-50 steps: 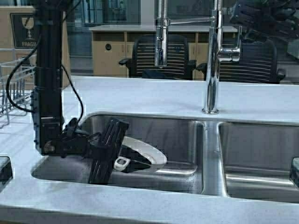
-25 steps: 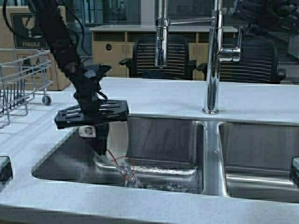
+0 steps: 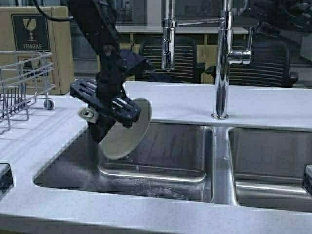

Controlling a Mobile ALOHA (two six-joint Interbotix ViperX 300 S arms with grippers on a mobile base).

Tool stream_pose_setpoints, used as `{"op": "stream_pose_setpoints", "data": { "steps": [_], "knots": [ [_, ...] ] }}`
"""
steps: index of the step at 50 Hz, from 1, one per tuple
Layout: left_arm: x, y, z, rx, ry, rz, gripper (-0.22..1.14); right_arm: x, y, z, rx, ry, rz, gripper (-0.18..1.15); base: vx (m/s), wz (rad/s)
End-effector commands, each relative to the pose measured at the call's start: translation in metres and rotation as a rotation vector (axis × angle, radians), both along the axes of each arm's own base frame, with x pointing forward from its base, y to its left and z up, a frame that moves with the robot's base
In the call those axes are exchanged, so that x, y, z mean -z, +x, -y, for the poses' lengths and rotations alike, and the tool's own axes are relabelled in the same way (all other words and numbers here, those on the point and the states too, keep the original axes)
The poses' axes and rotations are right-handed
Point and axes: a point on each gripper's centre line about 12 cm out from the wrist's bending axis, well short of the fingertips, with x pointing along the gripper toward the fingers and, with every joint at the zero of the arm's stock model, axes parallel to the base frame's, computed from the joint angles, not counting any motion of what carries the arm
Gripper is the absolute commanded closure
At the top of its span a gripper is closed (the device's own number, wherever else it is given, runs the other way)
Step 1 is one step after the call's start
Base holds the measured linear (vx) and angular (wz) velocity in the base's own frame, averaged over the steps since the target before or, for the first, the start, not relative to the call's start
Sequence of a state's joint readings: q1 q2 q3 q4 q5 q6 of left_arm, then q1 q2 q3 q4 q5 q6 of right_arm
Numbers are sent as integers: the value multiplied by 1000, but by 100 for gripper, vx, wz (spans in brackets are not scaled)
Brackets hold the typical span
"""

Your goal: Wash the pan

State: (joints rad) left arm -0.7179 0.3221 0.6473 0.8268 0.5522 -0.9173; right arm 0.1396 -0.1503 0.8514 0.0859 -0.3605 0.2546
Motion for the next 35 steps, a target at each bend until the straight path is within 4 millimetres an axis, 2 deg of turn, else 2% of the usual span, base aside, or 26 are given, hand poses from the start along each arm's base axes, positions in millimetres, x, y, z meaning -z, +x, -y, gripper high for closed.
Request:
{"op": "stream_pose_setpoints", "data": {
  "steps": [1,9,16,20,27,35],
  "knots": [
    [-12,5,8,6,-31,37,89,-13,1,0,0,5,43,92,0,0],
    [-38,10,7,45,-40,106,89,-14,1,0,0,3,47,92,0,0],
    [-79,15,-4,68,-17,199,90,-15,2,-1,-2,3,49,92,0,0],
    [-106,20,-17,86,-2,263,90,-14,2,-1,-3,2,48,92,0,0],
    [-157,28,-54,58,-12,371,90,-15,2,-1,-2,4,50,92,0,0],
    [-215,27,-92,68,8,495,89,-17,3,0,-1,4,55,92,0,0]
  ]
}}
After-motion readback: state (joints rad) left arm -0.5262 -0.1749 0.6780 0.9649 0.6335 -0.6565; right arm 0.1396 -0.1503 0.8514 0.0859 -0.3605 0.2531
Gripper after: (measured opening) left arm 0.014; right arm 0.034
